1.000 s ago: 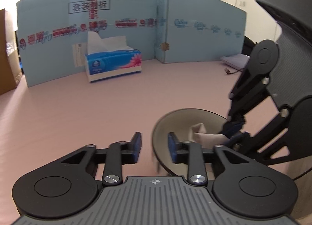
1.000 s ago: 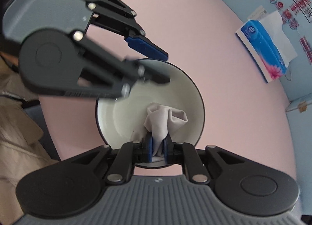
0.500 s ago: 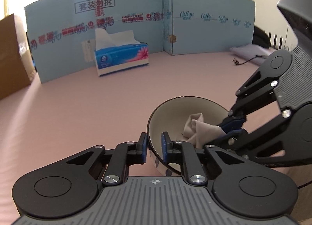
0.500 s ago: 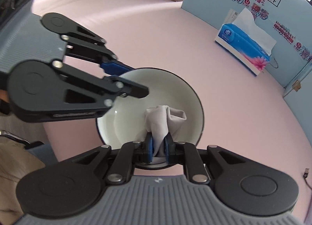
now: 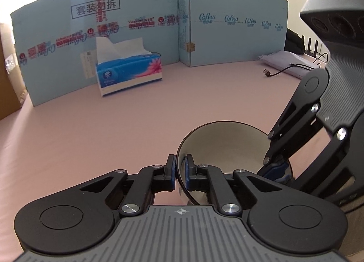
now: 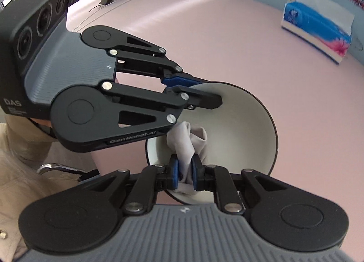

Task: Clean bowl
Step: 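Keep wiping the bowl interior with the cloth in the right tool, then rub the cloth along the bowl's inner wall with the right tool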

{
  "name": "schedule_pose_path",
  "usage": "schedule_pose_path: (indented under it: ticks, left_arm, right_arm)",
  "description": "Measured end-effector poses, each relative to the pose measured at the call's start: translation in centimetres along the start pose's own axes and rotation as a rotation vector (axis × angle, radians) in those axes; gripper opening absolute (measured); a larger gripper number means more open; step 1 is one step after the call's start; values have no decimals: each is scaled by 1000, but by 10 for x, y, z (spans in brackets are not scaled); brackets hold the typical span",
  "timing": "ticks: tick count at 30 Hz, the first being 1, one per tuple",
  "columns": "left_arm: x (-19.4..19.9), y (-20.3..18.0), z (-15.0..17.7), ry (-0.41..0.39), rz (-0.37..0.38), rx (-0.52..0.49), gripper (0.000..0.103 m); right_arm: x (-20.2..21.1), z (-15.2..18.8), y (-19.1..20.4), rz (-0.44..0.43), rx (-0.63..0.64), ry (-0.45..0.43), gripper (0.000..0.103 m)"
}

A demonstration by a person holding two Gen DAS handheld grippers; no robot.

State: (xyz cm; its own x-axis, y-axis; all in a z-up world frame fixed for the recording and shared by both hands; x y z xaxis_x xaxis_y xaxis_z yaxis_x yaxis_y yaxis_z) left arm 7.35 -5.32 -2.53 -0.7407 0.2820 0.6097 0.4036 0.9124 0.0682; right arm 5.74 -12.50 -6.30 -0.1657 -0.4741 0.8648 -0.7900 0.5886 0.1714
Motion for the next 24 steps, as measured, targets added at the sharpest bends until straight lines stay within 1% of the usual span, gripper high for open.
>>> schedule_pose_path:
  ticks: [2,7,9,11,13,14,21,24]
  left_arm:
    - [1,1,0,-8,10,3,10]
    - [1,2,1,-22,17,-6,11]
    - [1,2,1,-28,19,-11,11]
    - [0,2,1,-30,22,-12,11]
    - [0,2,1,-32,23,-15,11]
    - [0,3,1,-33,24,-15,11]
    - [-1,4,2,-33,32,-21,13]
    - [-1,5,2,-33,32,-23,14]
  right_arm:
    - [-3,-6,0,19,18,21,14]
    - [1,0,21,102,94,102,14]
    - [1,0,30,171,161,144,14]
    - [0,0,35,211,201,164,14]
    - [-4,-1,36,269,265,192,14]
    - [-5,-1,37,278,276,197,14]
    - [-6,8,51,430,435,268,11]
    - [-5,9,52,475,473,262,8]
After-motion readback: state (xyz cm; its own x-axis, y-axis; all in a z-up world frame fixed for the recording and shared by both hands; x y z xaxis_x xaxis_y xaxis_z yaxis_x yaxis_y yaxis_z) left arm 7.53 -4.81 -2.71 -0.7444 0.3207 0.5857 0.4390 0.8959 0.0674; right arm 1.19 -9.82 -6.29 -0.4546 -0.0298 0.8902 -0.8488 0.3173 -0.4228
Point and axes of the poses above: each gripper's, at about its wrist camera, not at the fingertips, and x roughly against the way its jaws point, y to its left, z to its underside, the point moved 1 cm from there along -x, roughly the way its jaws point, and after that the axes turned 4 degrees about -z, right-handed, at the moved point
